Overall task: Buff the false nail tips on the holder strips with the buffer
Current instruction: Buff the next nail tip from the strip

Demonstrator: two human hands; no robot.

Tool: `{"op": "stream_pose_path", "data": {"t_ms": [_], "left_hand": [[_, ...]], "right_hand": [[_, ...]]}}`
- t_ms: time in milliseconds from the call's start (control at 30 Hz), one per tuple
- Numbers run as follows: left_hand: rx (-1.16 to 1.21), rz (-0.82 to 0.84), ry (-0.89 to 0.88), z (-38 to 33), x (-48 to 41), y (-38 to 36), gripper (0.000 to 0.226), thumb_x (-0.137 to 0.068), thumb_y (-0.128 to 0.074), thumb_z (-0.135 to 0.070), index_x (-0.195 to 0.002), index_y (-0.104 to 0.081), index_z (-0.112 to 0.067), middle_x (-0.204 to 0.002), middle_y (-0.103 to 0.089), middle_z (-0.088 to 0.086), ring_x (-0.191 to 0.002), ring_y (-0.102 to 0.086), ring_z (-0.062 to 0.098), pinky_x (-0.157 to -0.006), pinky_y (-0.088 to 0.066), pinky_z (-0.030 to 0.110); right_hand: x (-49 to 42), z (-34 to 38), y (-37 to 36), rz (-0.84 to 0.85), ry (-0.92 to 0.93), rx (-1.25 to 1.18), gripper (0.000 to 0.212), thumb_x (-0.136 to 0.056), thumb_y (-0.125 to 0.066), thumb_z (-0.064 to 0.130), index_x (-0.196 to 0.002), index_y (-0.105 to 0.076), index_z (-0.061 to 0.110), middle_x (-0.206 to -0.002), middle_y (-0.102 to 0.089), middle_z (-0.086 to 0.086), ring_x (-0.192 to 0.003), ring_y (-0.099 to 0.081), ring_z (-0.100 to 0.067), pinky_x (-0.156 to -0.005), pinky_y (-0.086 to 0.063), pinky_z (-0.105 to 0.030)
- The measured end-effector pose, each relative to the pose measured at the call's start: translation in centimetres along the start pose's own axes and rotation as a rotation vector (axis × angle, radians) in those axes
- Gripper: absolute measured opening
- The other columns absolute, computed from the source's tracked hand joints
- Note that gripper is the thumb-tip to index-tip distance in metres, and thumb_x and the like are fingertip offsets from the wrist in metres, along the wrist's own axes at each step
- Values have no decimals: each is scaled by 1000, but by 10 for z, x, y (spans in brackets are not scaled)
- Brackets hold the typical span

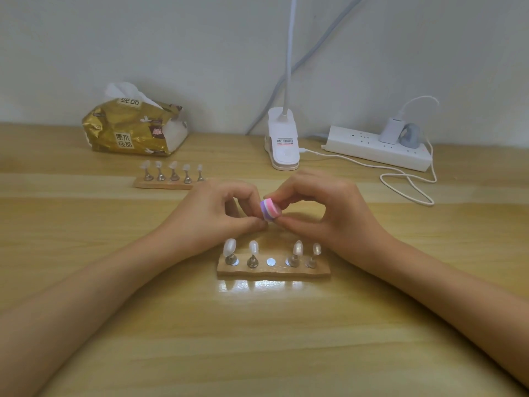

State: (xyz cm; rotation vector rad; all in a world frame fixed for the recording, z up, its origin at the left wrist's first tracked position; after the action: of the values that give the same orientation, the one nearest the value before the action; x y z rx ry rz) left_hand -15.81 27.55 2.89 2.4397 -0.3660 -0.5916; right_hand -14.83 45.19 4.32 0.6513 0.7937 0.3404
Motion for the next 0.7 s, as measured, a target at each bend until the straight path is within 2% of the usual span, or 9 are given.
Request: {"op": "stream_pose_path", "data": {"t_ms": [67,200,300,400,533,633,700], "left_hand": [[8,1,2,-1,0,-1,20,-75,-83,-12,-67,-68,-23,-60,-61,-20,-52,-54,1,-53,-36,9],[20,11,7,-1,0,-1,15,-77,-82,-14,-70,-69,-18,-57,-59,-20,-50,-52,0,-51,-33,8],[36,16,11,0,0,0,18,-76,-82,-12,-68,-69,-22,-61,-62,-18,-52,-54,1,-52,-36,10],[43,20,12,-1,0,-2,17,-77,-82,-13,-69,-68,-19,-58,-58,-19,-50,-52,1,-50,-33,10],[36,22,13,-1,-1,-2,18,-76,-82,-11,-69,-69,-21,-62,-63,-18,-52,-55,1,-51,-35,8],[43,23,9,-1,0,-2,18,-77,-82,-11,-69,-69,-20,-58,-60,-19,-50,-52,1,-50,-33,7],[46,30,9,0,0,-2,18,-77,-82,-11,-69,-70,-21,-61,-63,-19,-52,-55,0,-51,-35,7]], "right_hand": [[1,-3,1,18,-34,6,10,-84,-78,-2,-92,-74,1,-89,-70,-6,-85,-69,-15,-82,-56,-36],[0,1,0,-21,47,66,6,-86,-79,5,-89,-74,5,-87,-69,-3,-83,-67,-13,-77,-53,-29],[-1,-5,1,22,-18,50,8,-85,-78,1,-91,-74,4,-88,-69,-3,-84,-67,-13,-80,-55,-35],[-1,-2,2,6,57,64,8,-85,-78,1,-91,-74,4,-89,-69,-4,-84,-67,-14,-79,-53,-29],[-1,-6,3,27,6,49,7,-86,-78,1,-91,-75,4,-89,-70,-6,-85,-68,-17,-80,-54,-36],[-1,-3,1,16,72,76,8,-85,-78,1,-91,-74,4,-90,-70,-5,-85,-67,-17,-80,-54,-30],[0,-6,2,22,24,51,5,-87,-76,1,-90,-74,4,-89,-70,-5,-85,-67,-17,-81,-54,-36]]}}
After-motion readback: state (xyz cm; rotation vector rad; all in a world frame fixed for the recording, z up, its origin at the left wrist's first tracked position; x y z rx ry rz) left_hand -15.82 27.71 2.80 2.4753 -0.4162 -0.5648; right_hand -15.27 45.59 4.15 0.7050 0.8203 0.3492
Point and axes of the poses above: each hand's wrist, its own x-axis away from the middle knuckle, its own y-axis out of the back of the hand, z = x × y, the point moved 4 cm from there along -x, towards the middle knuckle
